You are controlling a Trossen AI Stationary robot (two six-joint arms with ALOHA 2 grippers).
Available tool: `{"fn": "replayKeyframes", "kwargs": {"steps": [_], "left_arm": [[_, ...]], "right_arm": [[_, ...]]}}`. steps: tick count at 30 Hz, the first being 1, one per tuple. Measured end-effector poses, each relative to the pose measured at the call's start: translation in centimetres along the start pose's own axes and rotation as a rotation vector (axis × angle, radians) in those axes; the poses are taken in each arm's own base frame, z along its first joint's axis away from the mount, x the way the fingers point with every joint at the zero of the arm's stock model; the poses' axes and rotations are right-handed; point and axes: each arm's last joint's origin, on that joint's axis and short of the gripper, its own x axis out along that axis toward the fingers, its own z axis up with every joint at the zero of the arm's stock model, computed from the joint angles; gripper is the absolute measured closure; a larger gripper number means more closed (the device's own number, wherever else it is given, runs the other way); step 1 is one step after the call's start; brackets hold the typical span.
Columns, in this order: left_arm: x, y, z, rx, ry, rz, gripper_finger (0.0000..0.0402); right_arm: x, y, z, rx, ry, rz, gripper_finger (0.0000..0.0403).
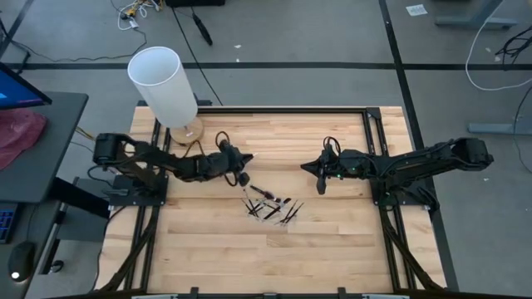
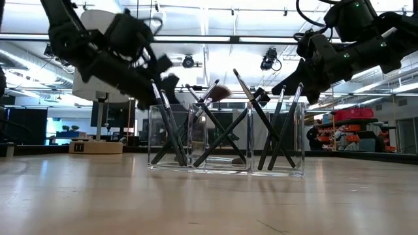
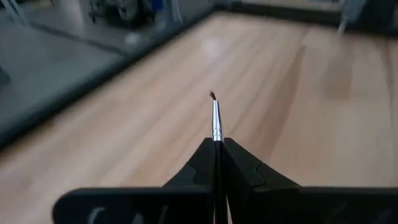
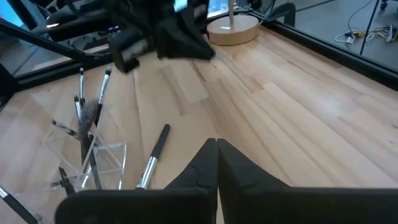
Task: Put items in baskets/containers
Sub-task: Put the black liner brush into the transparent organizer
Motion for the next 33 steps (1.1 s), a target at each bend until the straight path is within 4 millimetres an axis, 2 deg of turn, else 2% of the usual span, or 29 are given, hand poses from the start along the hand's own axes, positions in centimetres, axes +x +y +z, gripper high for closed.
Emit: {"fn": "replayKeyframes", "kwargs": {"steps": [6,10,15,19,25,29,33], "left_arm": [[-2.2,0.5,3.7,-0.003,-0.163,-0.012,0.0388],[-3.8,0.6,5.8,-0.031,-0.269,-0.105,0.0389],[-5.0,-0.2,7.3,-0.069,-0.402,-0.248,0.0389],[-5.5,-1.1,7.7,-0.082,-0.474,-0.343,0.0389],[-5.9,-2.2,7.7,-0.079,-0.534,-0.386,0.0389],[-5.7,-2.7,7.4,-0.086,-0.558,-0.402,0.0389],[-5.0,-3.4,7.0,-0.084,-0.557,-0.428,0.0389]], "right_arm": [[0.0,0.1,0.3,0.004,-0.028,0.004,0.0400],[0.0,0.1,0.8,0.014,-0.091,-0.010,0.0400],[-0.1,0.2,1.5,0.027,-0.166,-0.005,0.0397],[-0.1,0.5,1.9,0.024,-0.206,0.044,0.0376],[0.9,1.0,2.0,0.027,-0.276,0.123,0.0326],[2.2,2.1,2.3,0.005,-0.345,0.167,0.0295],[4.3,3.2,3.2,-0.026,-0.353,0.183,0.0270]]}}
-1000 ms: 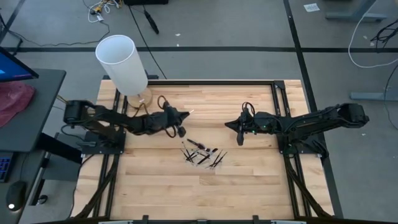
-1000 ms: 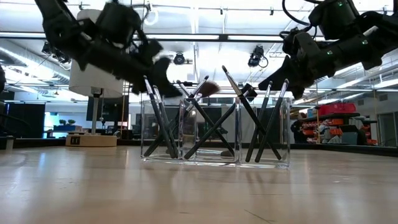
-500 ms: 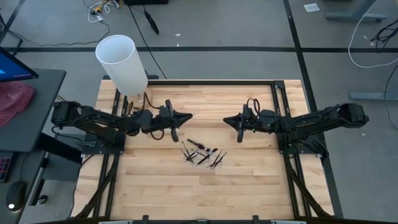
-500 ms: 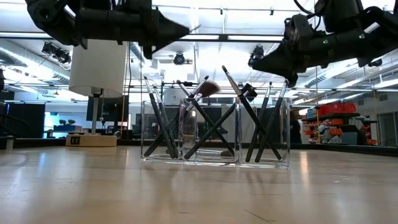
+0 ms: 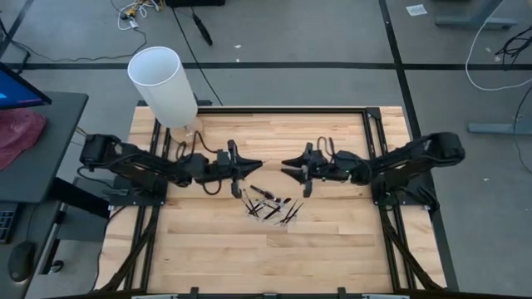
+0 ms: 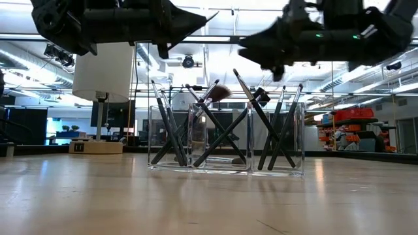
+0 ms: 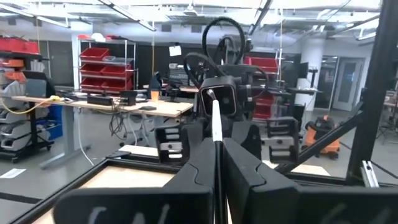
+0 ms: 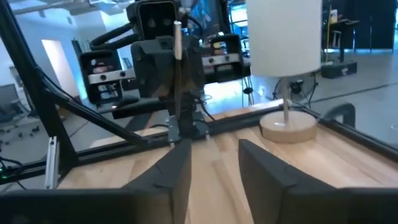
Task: Put items in baskets/containers
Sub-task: Put the black liner brush into the transparent organizer
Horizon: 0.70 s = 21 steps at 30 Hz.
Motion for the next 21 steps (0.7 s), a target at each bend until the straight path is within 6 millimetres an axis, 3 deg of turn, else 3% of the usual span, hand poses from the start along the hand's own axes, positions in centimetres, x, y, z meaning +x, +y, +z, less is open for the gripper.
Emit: {"fn": "replayKeyframes", "kwargs": {"steps": [8,21], "left_arm": [[1.8,-0.5,-0.7,0.005,0.016,-0.045,0.0389],[2.1,-0.6,-1.1,0.007,0.026,-0.052,0.0388]], "right_arm": [[3.4,1.3,1.4,-0.113,-0.049,0.034,0.0254],[3.5,1.5,2.7,-0.126,-0.155,0.064,0.0318]]}}
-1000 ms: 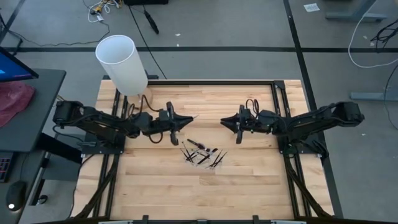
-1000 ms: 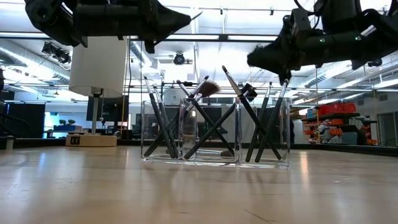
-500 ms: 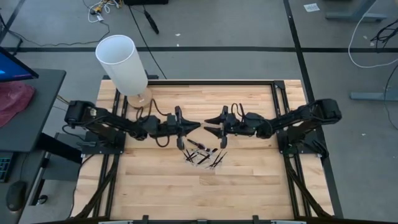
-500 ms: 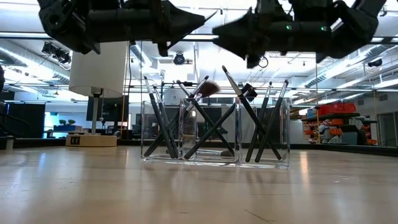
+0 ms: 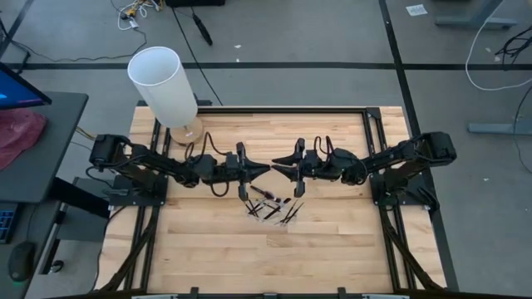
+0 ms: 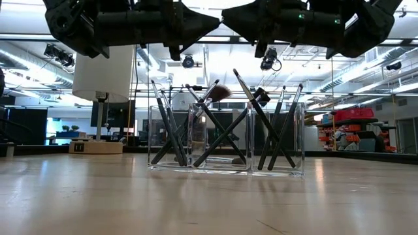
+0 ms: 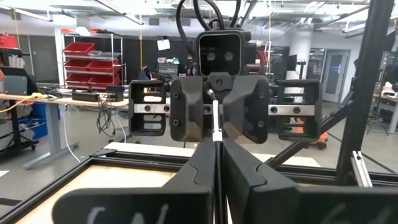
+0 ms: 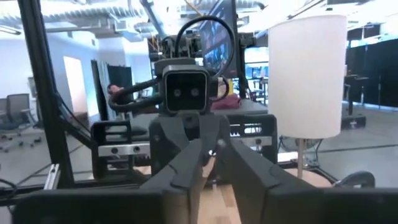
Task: Put items in baskets/containers
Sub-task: Put the black liner brush into the transparent organizer
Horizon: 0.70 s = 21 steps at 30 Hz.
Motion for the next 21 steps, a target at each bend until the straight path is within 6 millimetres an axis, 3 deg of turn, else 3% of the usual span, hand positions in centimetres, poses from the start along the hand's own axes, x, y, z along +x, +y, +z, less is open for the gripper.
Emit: {"fn": "replayKeyframes", "kwargs": {"steps": [7,10,15,21], "left_arm": [[0.0,0.0,0.0,0.000,0.000,0.001,0.0386],[0.0,0.0,0.0,-0.010,0.000,0.002,0.0378],[0.0,0.1,-0.2,-0.021,0.022,0.008,0.0328],[-0.1,0.2,-1.0,-0.010,0.101,0.017,0.0261]], "right_arm": [[0.0,0.1,-0.1,0.000,0.010,0.020,0.0384],[0.0,0.1,-0.1,-0.001,0.011,0.022,0.0393],[-0.2,0.0,0.0,-0.015,0.062,0.005,0.0393],[-2.1,-0.2,2.3,-0.039,0.193,-0.054,0.0398]]}}
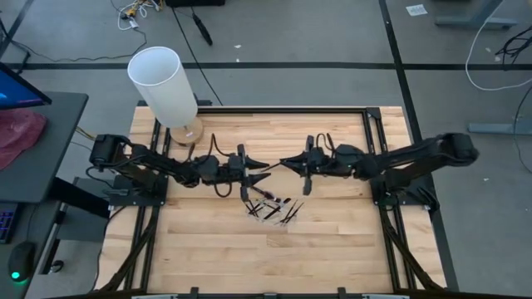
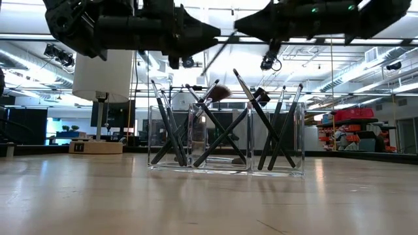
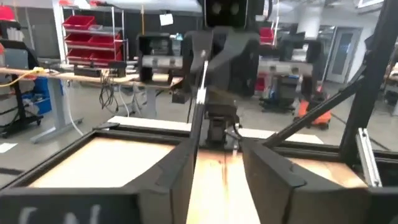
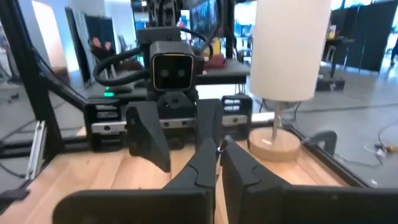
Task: Put items in baskets/containers
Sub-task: Put the black liner brush into the transparent organizer
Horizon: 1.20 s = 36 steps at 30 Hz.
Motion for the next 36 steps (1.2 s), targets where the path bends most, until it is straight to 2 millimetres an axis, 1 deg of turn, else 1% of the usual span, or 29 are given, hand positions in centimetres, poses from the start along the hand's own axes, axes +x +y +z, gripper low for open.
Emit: {"fn": "replayKeyframes", "kwargs": {"steps": [4,6,9,12,14,16,19,21,24,31,36], "left_arm": [[0.0,0.1,-0.3,0.009,0.034,0.052,0.0235],[-0.2,0.3,-0.4,0.015,0.071,0.096,0.0231],[-0.8,0.5,0.3,0.008,0.117,0.168,0.0233],[-1.8,0.8,1.3,0.012,0.164,0.242,0.0239],[-2.6,1.0,2.2,0.015,0.183,0.290,0.0244],[-3.3,1.3,2.7,0.030,0.209,0.350,0.0248],[-4.3,1.6,3.3,0.036,0.243,0.431,0.0253],[-4.7,1.7,3.4,0.025,0.255,0.464,0.0255],[-5.0,1.8,3.3,0.011,0.278,0.484,0.0257],[-5.0,1.8,2.5,-0.026,0.310,0.494,0.0257],[-5.1,1.7,2.4,-0.043,0.314,0.495,0.0257]], "right_arm": [[-2.3,-0.1,1.7,0.014,0.052,0.001,0.0398],[-3.4,0.0,2.4,0.024,0.071,0.009,0.0398],[-4.6,0.5,4.2,0.039,0.132,0.034,0.0398],[-5.2,1.3,5.7,0.026,0.245,0.065,0.0398],[-5.3,1.9,6.1,0.010,0.327,0.111,0.0398],[-5.2,2.4,6.5,0.012,0.362,0.181,0.0398],[-4.8,3.2,5.9,0.040,0.408,0.315,0.0398],[-4.4,3.6,5.3,0.065,0.450,0.379,0.0398],[-3.5,4.0,4.0,0.083,0.512,0.385,0.0397],[-0.7,4.7,0.2,0.089,0.653,0.366,0.0397],[0.8,5.6,-1.8,0.084,0.680,0.384,0.0396]]}}
